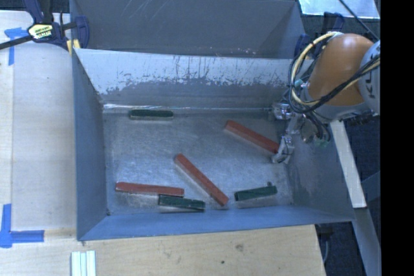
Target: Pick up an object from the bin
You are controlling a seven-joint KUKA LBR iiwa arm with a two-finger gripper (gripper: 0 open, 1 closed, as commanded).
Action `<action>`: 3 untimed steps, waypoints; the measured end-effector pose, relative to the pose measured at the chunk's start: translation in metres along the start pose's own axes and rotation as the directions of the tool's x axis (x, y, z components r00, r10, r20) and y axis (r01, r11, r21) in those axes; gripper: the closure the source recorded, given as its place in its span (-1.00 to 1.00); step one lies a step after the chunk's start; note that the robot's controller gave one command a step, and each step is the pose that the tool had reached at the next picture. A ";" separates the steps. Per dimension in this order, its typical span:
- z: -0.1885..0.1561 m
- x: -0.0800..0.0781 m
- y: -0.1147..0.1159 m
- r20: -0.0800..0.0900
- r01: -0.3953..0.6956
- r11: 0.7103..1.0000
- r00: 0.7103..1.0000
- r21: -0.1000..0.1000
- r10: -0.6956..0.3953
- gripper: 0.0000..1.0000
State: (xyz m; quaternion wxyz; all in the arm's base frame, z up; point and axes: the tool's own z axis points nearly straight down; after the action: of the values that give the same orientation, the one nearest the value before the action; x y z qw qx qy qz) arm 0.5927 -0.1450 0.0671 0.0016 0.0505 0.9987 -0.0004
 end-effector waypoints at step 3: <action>-0.040 -0.005 0.000 0.005 0.004 1.000 1.000 0.001 -0.004 1.00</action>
Offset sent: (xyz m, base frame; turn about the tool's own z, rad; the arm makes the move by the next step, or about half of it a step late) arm 0.0000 0.0000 0.0000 0.0000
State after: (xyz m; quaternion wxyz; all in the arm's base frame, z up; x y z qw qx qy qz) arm 0.5974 -0.1456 0.1067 0.0039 0.0486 0.9988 -0.0009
